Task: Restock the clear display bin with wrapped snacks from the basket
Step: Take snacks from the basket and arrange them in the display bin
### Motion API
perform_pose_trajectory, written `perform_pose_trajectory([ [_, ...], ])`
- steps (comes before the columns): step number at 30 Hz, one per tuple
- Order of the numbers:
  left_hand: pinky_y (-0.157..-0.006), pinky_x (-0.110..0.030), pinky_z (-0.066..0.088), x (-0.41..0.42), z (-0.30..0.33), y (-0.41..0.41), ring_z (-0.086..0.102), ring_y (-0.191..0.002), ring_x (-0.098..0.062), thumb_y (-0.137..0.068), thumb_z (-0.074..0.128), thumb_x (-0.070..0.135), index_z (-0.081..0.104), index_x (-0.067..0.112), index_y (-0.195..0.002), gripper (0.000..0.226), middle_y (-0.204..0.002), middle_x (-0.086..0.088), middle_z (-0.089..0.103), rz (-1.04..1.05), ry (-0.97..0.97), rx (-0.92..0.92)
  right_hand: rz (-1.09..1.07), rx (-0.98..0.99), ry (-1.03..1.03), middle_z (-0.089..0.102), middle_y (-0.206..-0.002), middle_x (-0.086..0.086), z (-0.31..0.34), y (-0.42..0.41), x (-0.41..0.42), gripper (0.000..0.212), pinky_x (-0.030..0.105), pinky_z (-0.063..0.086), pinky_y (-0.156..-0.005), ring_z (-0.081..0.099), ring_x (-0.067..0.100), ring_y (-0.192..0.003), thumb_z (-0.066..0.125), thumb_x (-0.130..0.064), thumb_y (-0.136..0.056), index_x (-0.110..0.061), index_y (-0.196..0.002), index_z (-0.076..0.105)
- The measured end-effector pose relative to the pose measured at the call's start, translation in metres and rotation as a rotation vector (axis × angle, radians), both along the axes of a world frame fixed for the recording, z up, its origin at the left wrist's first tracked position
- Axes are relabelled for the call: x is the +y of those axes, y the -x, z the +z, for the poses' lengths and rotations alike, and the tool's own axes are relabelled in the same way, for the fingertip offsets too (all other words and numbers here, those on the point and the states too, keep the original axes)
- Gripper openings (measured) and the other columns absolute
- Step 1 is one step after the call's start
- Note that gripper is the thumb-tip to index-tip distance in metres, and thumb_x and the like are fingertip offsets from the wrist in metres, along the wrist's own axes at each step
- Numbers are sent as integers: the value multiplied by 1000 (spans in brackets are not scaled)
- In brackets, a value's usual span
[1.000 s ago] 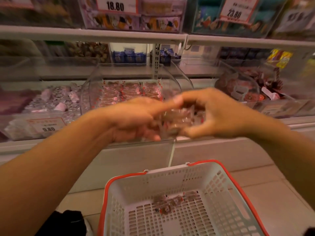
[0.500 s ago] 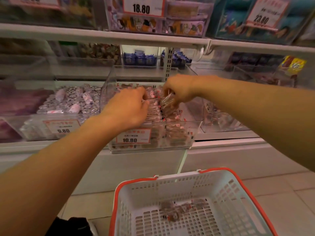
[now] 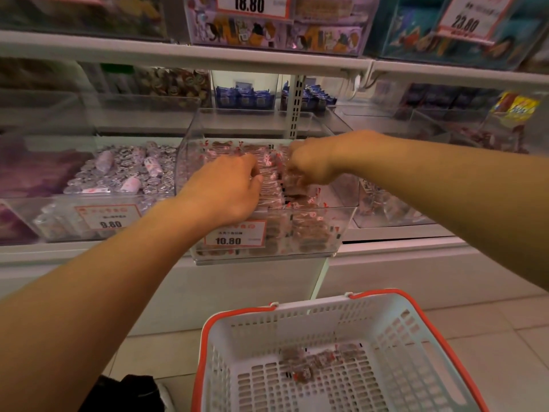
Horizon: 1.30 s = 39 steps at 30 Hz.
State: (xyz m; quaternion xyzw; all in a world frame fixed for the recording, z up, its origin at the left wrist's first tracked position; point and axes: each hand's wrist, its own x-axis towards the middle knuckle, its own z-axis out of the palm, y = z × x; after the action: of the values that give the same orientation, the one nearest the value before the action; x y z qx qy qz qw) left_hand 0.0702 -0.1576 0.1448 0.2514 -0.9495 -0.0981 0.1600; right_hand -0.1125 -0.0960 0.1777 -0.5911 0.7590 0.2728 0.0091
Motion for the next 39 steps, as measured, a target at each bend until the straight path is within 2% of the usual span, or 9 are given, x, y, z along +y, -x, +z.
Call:
perform_pose_trajectory([
  [3,-85,-45,51,-1,-1,1,59,-96,-27,-99,44,37,59,19,-111,26,-105,-5,65,-1,-6,7,-64,-39,-41,-1,-166,10,-16,-1,-1,75,43,21,-122,15,31,-150,46,-24,-103,-8,-157,-2],
  [6,-82,-41,50,-2,-3,2,55,-89,-23,-99,46,35,59,19,-108,24,-103,-5,64,-16,-3,27,-133,-84,-57,-12,-165,7,-25,-1,-2,80,38,13,-123,7,27,-152,42,-24,-105,-7,-153,-20],
  [12,-78,-39,48,-4,-5,3,54,-86,-21,-98,48,33,59,20,-102,17,-97,-1,63,-24,6,73,-90,-155,64,59,-130,7,4,-4,-5,59,46,46,-103,57,29,-115,64,-45,-91,-12,-137,48],
  [21,-66,-39,53,29,2,-2,59,-70,-19,-93,54,34,65,19,-87,19,-77,2,65,-138,217,288,41,-121,563,63,-115,4,-1,-27,43,40,37,50,-77,61,28,-103,75,-31,-84,-24,-121,62],
  [26,-49,-35,46,61,-9,-11,53,-51,-22,-85,58,28,56,19,-67,20,-57,6,53,-356,338,527,266,-275,1440,65,-90,-1,-43,-38,111,8,27,48,-72,59,15,-82,63,-18,-88,-17,-94,68],
  [28,-46,-33,43,79,-40,-8,55,-53,-26,-82,57,27,53,18,-66,19,-59,2,56,-481,352,419,100,-376,1658,61,-81,-2,-103,-40,147,4,23,42,-64,55,13,-70,61,-15,-87,-17,-89,64],
  [30,-57,-37,50,94,-90,1,62,-68,-30,-84,55,33,58,18,-77,17,-76,-2,66,-494,260,-20,-343,-593,1484,65,-86,0,-183,-34,173,10,30,48,-68,62,19,-74,62,-18,-87,-17,-96,65],
  [33,-89,-39,51,109,-188,0,61,-106,-30,-89,58,41,61,21,-113,32,-117,-9,63,-289,-57,-678,-978,-923,718,68,-118,15,-301,-27,211,37,38,51,-94,64,32,-110,70,-20,-86,-8,-121,63],
  [39,-104,-44,43,138,-333,-17,45,-129,-32,-88,63,50,33,16,-146,73,-148,-8,38,29,-494,-724,-1278,-902,342,33,-154,14,-419,-18,253,105,42,46,-105,43,32,-136,85,-43,-72,-9,-152,27],
])
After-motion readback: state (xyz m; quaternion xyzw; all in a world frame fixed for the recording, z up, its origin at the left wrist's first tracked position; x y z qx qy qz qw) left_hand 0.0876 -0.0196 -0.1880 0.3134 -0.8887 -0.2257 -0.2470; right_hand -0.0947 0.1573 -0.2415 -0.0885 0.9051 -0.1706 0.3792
